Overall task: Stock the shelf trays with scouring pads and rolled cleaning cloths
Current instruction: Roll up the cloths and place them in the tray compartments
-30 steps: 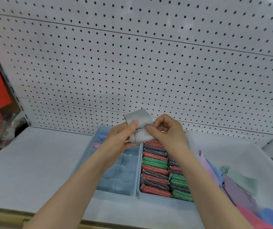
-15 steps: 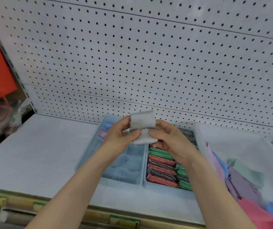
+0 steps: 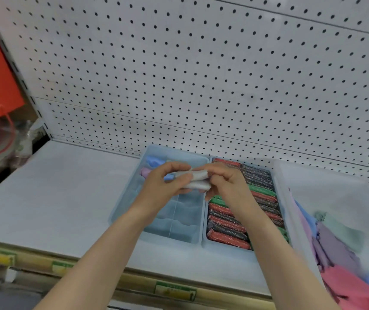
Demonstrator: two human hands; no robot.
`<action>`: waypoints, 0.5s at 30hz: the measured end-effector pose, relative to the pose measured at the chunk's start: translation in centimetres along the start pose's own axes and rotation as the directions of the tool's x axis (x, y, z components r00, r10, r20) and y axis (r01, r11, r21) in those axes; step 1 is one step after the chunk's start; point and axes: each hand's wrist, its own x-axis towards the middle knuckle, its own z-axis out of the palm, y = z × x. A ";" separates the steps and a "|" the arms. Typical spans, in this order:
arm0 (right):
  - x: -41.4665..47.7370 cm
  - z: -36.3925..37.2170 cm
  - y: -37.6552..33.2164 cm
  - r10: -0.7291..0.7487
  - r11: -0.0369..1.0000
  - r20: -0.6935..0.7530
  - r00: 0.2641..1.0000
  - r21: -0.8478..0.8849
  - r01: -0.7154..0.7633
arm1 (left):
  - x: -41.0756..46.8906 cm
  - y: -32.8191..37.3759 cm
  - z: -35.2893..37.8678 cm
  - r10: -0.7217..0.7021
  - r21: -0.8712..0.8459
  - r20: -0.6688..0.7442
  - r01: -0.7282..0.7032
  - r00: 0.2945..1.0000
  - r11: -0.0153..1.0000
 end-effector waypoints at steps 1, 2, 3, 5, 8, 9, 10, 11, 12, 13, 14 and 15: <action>0.2 0.1 0.2 0.050 0.999 0.003 0.999 0.000 -0.050 | 0.1 -0.2 -0.4 0.016 0.025 -0.007 -0.016 1.000 1.000; 0.4 0.2 0.3 0.121 0.992 0.005 0.993 0.023 -0.121 | 0.2 -0.5 -0.8 0.032 0.054 0.001 -0.033 0.999 0.998; 0.7 0.2 0.4 0.207 0.976 0.027 0.978 0.065 -0.208 | 0.4 -0.7 -1.3 0.055 0.091 0.022 -0.057 0.998 0.994; 1.3 -0.1 0.6 0.330 0.935 0.148 0.932 0.084 -0.345 | 0.8 -1.0 -2.2 0.112 0.175 0.087 -0.126 0.990 0.977; 2.2 -0.2 1.0 0.370 0.926 0.284 0.885 -0.031 -0.378 | 1.9 -1.5 -3.1 0.147 0.290 0.124 -0.177 0.981 0.940; 2.7 -0.3 1.3 0.373 0.928 0.236 0.897 -0.074 -0.366 | 2.4 -1.7 -3.5 0.142 0.326 0.098 -0.166 0.985 0.931; 3.3 -0.6 1.8 0.353 0.931 0.141 0.925 -0.149 -0.332 | 2.9 -2.1 -4.0 0.136 0.373 0.065 -0.151 0.989 0.916; 3.9 -0.8 2.1 0.291 0.921 0.023 0.956 -0.278 -0.274 | 3.5 -2.6 -4.6 0.144 0.440 0.037 -0.146 0.989 0.886; 4.5 -1.1 2.6 0.205 0.870 -0.066 0.977 -0.445 -0.212 | 4.1 -3.3 -5.2 0.166 0.529 0.033 -0.158 0.986 0.834; 5.0 -1.1 3.0 0.125 0.786 -0.107 0.986 -0.596 -0.164 | 4.8 -4.1 -5.9 0.189 0.626 0.060 -0.184 0.980 0.758; 5.4 -0.9 3.3 0.069 0.688 -0.108 0.992 -0.715 -0.126 | 5.5 -4.9 -6.4 0.201 0.714 0.110 -0.218 0.973 0.665; 5.7 -0.4 3.6 0.050 0.589 -0.081 0.995 -0.803 -0.095 | 6.2 -5.6 -6.6 0.195 0.779 0.163 -0.248 0.967 0.576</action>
